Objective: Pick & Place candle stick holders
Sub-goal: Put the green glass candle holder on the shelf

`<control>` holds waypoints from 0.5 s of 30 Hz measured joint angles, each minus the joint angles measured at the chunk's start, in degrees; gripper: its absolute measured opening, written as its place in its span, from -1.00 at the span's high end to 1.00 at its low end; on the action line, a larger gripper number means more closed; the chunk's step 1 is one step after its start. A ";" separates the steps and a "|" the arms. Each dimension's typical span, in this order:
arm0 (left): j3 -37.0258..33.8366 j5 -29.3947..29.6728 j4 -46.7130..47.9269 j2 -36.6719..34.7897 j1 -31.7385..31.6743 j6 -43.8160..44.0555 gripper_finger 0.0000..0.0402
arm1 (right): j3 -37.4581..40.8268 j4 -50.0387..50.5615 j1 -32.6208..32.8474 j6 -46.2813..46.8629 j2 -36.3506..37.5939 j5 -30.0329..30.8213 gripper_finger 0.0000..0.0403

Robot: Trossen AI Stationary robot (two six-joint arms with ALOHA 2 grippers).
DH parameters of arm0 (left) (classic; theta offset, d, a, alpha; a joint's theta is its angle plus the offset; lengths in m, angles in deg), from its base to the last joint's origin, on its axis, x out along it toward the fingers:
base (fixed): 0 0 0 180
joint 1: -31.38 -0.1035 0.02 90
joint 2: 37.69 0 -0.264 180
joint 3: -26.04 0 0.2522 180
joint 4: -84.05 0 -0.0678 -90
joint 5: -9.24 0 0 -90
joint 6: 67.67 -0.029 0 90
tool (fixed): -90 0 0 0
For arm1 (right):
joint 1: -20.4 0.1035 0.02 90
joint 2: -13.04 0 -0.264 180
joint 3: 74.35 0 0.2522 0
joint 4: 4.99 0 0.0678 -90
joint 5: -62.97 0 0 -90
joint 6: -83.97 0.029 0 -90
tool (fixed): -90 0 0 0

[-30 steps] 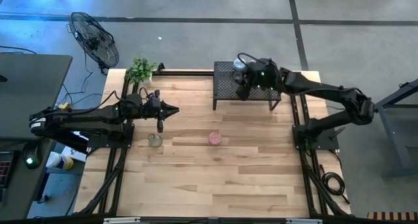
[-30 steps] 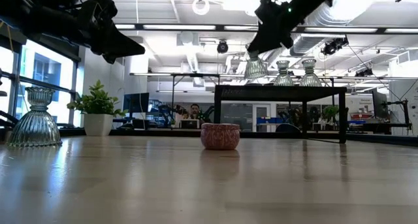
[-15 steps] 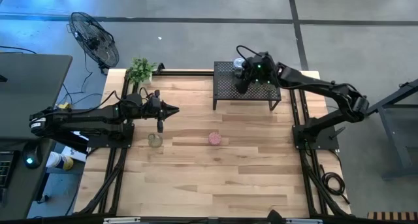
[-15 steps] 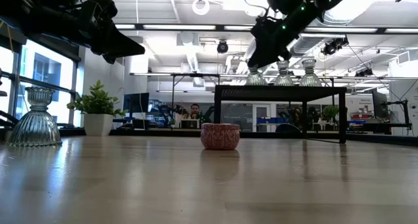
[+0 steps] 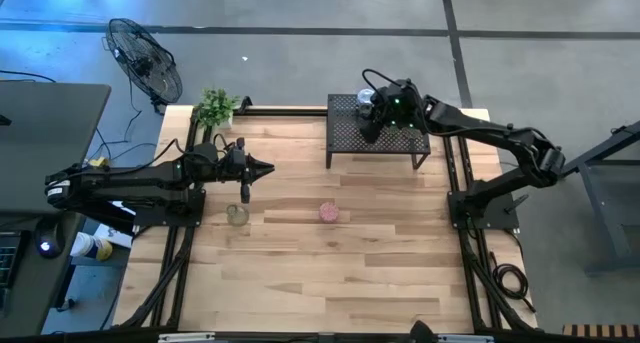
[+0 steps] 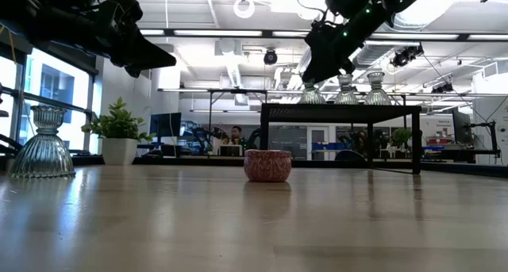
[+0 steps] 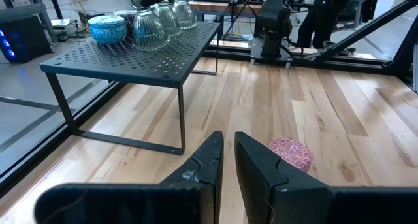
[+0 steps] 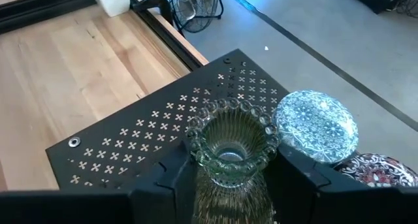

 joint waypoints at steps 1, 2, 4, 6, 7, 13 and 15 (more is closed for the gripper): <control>0.00 0.00 0.01 -0.01 0.00 -0.01 0.81 | 0.00 0.00 0.00 0.00 0.00 -0.02 0.22; 0.00 0.00 0.01 -0.02 0.00 -0.01 0.81 | 0.00 0.00 0.02 0.00 0.00 0.00 0.18; 0.00 0.00 0.01 -0.02 0.00 -0.01 0.81 | 0.00 -0.02 0.02 0.00 0.00 0.09 0.09; 0.00 0.00 0.01 0.00 0.00 -0.01 0.81 | 0.00 -0.02 0.02 -0.02 0.00 1.14 0.01; 0.00 -0.01 0.01 -0.01 0.00 -0.01 0.81 | 0.00 -0.02 0.02 -0.02 0.00 1.67 -0.02; 0.00 -0.01 0.02 -0.01 0.00 -0.01 0.81 | 0.00 -0.74 0.04 -0.33 0.00 2.41 -0.09; 0.00 -0.02 0.03 0.00 0.00 -0.01 0.81 | 0.00 -1.38 0.09 -0.39 0.06 2.87 -0.08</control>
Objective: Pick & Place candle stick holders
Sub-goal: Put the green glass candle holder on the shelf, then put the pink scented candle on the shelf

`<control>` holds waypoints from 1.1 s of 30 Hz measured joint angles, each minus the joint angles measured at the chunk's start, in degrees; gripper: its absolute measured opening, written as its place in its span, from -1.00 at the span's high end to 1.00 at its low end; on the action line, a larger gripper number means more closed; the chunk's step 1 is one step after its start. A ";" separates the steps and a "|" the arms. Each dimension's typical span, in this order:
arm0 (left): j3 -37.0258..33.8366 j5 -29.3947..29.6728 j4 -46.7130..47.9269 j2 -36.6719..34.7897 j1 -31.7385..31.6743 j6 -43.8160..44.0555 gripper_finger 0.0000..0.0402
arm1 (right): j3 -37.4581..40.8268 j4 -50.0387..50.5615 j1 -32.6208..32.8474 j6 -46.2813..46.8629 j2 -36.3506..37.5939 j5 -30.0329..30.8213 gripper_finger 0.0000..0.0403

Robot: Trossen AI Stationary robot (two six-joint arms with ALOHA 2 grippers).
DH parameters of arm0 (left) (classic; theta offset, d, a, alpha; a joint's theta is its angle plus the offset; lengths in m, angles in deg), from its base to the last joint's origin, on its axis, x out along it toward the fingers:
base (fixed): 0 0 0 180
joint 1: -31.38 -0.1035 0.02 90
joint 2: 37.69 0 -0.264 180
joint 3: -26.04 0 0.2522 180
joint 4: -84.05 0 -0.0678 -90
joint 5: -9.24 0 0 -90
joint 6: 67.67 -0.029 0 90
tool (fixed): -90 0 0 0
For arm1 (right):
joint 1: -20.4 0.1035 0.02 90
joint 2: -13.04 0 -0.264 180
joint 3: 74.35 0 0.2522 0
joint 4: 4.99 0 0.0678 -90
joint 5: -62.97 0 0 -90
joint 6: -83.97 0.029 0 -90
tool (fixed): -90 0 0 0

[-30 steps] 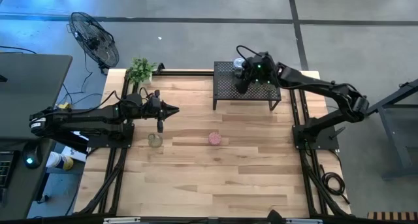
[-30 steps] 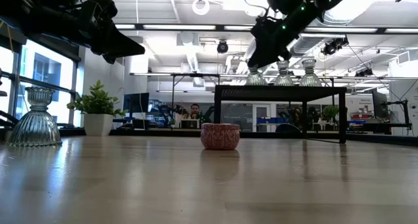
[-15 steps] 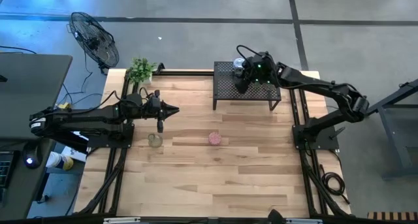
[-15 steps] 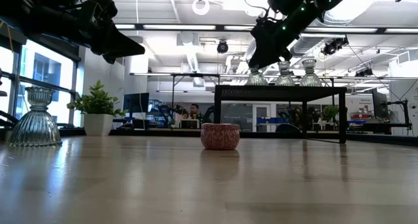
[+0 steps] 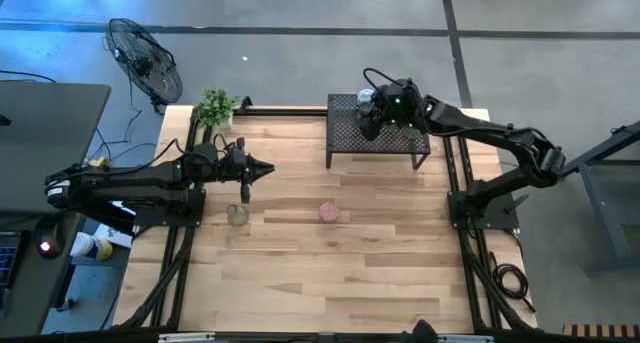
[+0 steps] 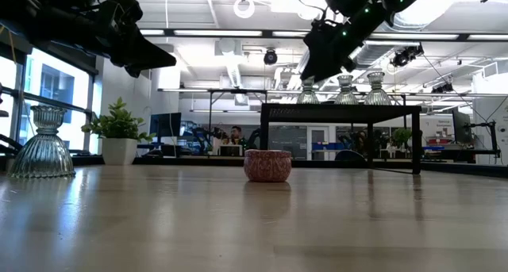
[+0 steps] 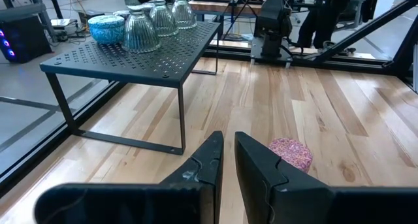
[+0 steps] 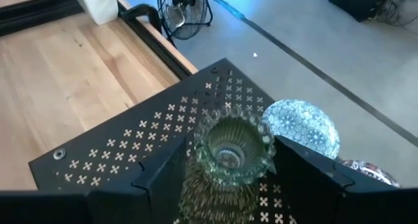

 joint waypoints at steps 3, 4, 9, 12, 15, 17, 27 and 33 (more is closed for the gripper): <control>0.00 0.00 0.00 -0.01 0.00 0.00 0.81 | 0.00 -0.70 0.00 -0.09 0.12 0.88 -0.07; 0.00 0.00 0.00 -0.01 0.00 0.00 0.81 | 0.00 -0.82 0.00 -0.10 0.12 1.12 -0.07; 0.00 0.00 0.01 -0.01 0.00 0.00 0.81 | 0.00 -0.79 0.00 0.17 0.16 1.21 -0.07; 0.00 0.00 0.04 0.00 0.00 0.02 0.81 | 0.00 -0.78 0.02 0.30 0.20 2.06 -0.07; 0.00 0.00 0.14 0.00 0.00 0.00 0.81 | 0.00 -0.69 0.02 0.57 0.28 3.30 -0.07; 0.00 0.00 0.15 0.00 0.00 0.00 0.81 | 0.00 -0.37 0.02 1.24 0.54 3.57 -0.07; 0.00 -0.66 0.13 0.00 0.00 0.02 0.81 | 0.00 1.42 0.91 1.61 4.54 4.05 -0.07; 0.00 -1.75 0.11 0.26 0.03 0.95 0.81 | 0.00 3.36 2.79 0.71 9.13 3.75 -0.06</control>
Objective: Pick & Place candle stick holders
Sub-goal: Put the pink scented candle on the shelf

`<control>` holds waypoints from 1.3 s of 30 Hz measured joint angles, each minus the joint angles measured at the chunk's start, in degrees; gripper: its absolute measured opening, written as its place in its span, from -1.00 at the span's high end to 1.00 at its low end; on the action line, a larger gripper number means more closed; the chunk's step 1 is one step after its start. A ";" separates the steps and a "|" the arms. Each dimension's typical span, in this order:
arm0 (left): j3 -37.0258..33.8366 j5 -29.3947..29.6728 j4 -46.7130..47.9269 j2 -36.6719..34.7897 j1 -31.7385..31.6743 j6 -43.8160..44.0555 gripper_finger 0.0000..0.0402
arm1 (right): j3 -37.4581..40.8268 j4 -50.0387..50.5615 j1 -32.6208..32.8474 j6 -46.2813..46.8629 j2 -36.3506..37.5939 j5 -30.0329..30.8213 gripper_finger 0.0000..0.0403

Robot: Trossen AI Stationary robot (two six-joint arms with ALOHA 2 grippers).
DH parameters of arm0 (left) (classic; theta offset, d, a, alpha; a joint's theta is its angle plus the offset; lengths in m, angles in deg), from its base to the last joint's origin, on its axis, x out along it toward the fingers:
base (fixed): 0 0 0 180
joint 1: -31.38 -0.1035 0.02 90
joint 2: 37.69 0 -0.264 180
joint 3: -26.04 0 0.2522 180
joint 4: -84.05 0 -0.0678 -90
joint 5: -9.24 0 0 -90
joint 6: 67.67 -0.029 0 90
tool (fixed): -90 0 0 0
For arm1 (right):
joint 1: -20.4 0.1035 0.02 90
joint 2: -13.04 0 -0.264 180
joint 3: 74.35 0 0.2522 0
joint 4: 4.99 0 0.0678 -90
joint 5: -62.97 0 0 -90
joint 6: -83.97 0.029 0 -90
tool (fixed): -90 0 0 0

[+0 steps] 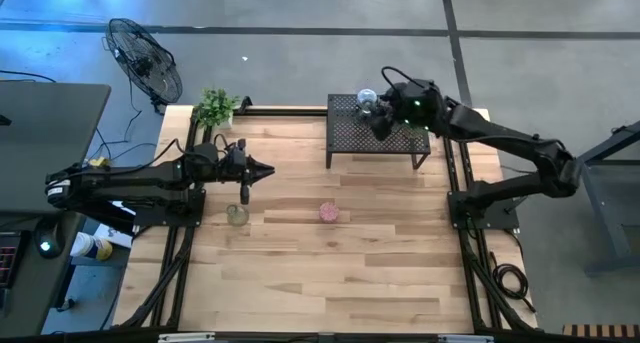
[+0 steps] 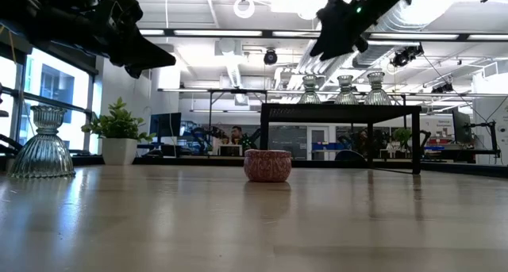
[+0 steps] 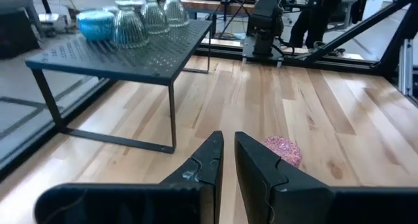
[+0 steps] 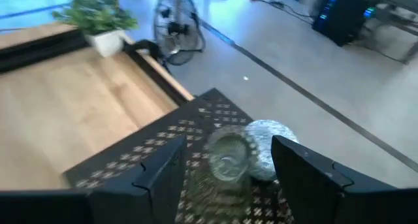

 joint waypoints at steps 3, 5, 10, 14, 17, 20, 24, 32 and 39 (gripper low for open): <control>0.00 0.78 -0.24 1.56 1.85 0.50 0.82 | 0.21 4.44 3.39 -0.23 3.70 -0.38 0.03; 0.07 2.64 -1.48 3.85 4.70 -0.02 0.82 | 2.51 5.15 6.90 -0.24 6.33 -0.44 0.17; 1.57 8.77 -9.13 12.45 12.00 -2.09 0.95 | 14.81 -4.46 17.70 2.23 13.30 0.29 0.70; 6.86 9.94 -9.66 20.56 16.44 -0.93 0.98 | 26.20 -19.40 26.60 2.66 17.11 3.75 0.96; 11.29 12.35 -8.85 28.10 19.75 0.48 0.99 | 31.80 -28.20 31.98 2.69 18.02 9.04 0.86; 16.34 13.49 -7.27 35.99 21.40 3.76 0.98 | 34.85 -31.93 35.63 2.68 18.06 14.69 0.84; 23.47 12.31 0.32 44.44 21.87 6.00 0.82 | 36.17 -32.96 38.70 2.90 18.04 18.89 0.91; 32.84 13.74 6.60 54.17 21.81 10.62 -0.01 | 36.17 -34.17 41.57 2.39 17.96 21.14 0.96; 36.33 16.76 9.33 58.39 21.69 11.09 -0.78 | 36.17 -34.11 41.63 2.26 17.91 20.53 0.99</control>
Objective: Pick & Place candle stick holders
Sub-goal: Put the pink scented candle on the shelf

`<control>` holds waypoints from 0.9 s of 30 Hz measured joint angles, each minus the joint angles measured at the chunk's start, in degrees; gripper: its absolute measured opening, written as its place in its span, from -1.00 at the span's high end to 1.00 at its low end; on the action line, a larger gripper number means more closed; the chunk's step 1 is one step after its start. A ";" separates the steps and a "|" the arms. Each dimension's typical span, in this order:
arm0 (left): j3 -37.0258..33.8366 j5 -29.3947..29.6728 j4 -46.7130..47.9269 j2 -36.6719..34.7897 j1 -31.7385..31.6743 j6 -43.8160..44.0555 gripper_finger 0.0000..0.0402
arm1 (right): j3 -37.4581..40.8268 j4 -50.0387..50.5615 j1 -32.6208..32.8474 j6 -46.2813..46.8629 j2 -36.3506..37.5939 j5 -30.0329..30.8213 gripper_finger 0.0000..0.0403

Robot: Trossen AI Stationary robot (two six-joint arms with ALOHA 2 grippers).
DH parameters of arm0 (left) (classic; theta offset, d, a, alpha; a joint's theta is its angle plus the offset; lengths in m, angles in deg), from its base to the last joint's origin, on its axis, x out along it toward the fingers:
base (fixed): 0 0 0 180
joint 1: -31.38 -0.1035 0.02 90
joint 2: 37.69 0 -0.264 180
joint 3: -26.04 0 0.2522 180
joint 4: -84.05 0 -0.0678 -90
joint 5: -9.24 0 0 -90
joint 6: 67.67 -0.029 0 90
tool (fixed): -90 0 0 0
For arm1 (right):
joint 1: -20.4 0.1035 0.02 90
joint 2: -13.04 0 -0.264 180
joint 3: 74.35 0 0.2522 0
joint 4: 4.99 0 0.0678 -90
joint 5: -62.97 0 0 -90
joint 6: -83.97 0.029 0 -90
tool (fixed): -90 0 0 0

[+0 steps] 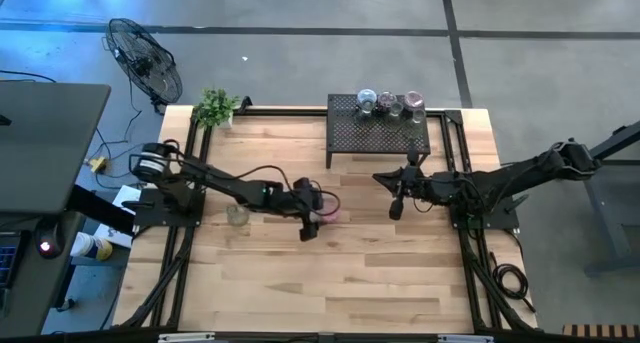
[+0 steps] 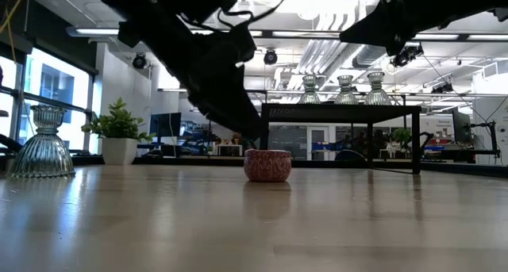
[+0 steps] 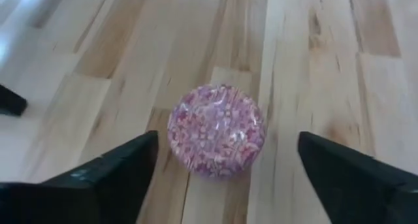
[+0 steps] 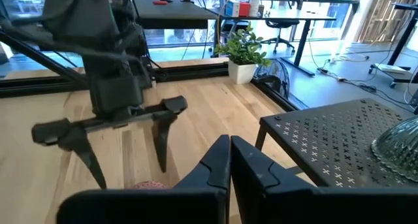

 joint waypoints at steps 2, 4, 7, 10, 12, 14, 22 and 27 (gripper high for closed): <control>0.99 -0.27 -0.62 1.22 0.02 0.00 -0.91 | 0.00 -0.03 0.00 -0.02 -0.02 -0.02 0.99; 1.63 -0.01 -0.60 2.13 0.02 -0.02 -0.97 | -0.02 -0.04 0.00 -0.02 -0.02 0.00 0.99; 2.11 2.74 -0.24 3.70 0.04 -0.02 -0.94 | -0.02 -0.02 -0.02 -0.02 -0.02 -0.06 1.00; 2.69 3.12 -1.20 4.86 -0.04 -0.01 -0.93 | -0.02 0.01 -0.02 -0.02 -0.06 -0.08 0.99; 2.81 2.49 -3.34 6.08 0.00 -0.02 -0.93 | -0.02 0.04 -0.02 -0.02 -0.06 -0.08 0.99; 2.67 2.44 -3.61 7.22 0.02 0.00 -0.93 | -0.02 0.02 -0.02 -0.02 -0.07 -0.08 1.00; 2.61 3.82 -8.22 10.33 -0.02 0.00 -0.88 | -0.02 0.42 -0.02 -0.02 -0.09 0.04 1.00; 2.67 4.16 -8.52 10.33 -0.02 -0.02 -0.67 | -0.02 0.42 -0.02 -0.04 -0.09 0.07 0.99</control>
